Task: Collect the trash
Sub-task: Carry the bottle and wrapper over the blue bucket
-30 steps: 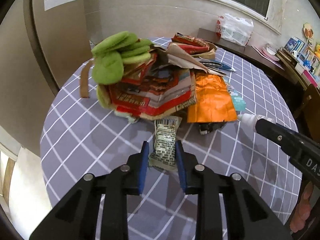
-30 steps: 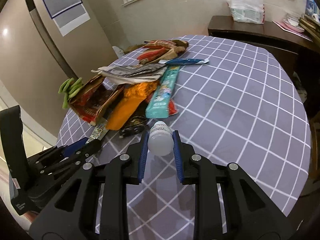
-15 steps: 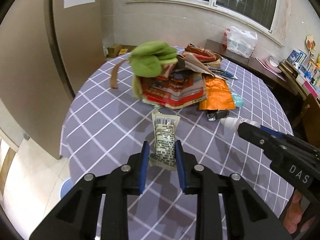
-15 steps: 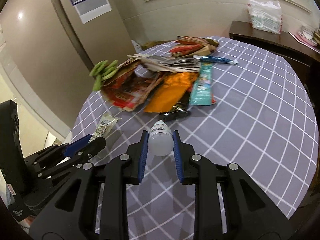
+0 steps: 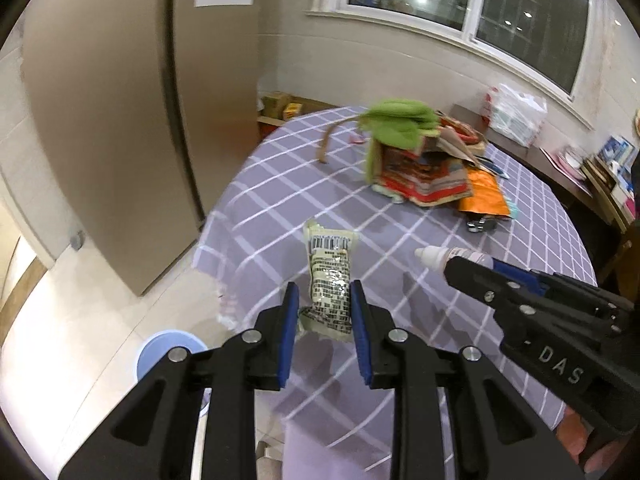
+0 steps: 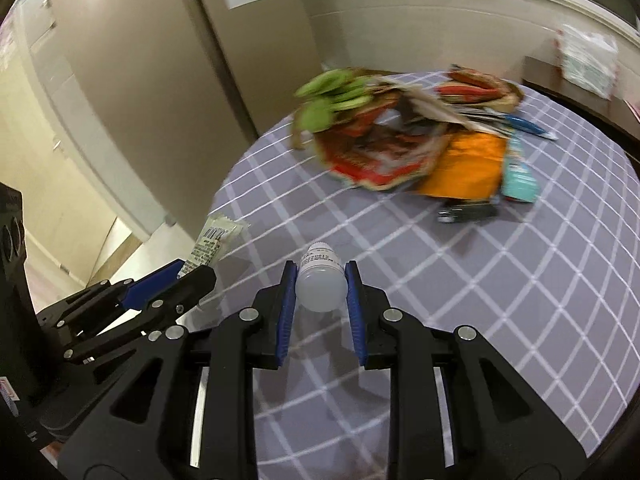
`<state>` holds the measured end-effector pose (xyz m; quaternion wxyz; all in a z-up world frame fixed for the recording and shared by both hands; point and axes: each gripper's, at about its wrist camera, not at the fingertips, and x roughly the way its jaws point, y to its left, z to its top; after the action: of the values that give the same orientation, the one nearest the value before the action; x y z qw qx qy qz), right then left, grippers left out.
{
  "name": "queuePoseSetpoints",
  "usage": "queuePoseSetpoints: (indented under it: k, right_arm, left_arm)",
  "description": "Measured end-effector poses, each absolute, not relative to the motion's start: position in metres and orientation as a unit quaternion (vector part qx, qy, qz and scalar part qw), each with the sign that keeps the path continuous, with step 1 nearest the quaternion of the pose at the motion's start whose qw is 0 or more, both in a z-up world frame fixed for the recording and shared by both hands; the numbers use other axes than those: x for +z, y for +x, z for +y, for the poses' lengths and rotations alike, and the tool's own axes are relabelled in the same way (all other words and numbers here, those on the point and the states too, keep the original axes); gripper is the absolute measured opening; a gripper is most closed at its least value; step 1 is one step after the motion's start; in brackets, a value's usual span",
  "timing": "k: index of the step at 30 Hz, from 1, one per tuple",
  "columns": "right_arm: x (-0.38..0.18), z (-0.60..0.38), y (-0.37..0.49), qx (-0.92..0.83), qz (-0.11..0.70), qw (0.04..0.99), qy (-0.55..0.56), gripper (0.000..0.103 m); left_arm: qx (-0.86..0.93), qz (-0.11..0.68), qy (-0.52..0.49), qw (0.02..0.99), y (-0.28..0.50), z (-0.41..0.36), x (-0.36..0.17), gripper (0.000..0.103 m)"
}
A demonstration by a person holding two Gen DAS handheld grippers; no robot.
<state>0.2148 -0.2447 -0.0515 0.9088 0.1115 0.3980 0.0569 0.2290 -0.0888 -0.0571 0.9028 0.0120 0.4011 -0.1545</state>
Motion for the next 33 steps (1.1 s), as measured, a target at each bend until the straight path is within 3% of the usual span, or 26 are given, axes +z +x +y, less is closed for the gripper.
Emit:
queuePoseSetpoints:
  k: [33]
  right_arm:
    - [-0.085,-0.027,0.283,0.230,0.453,0.861,-0.033,0.025]
  left_arm:
    - [0.068,0.451,-0.069,0.887,0.243,0.100,-0.096,0.025]
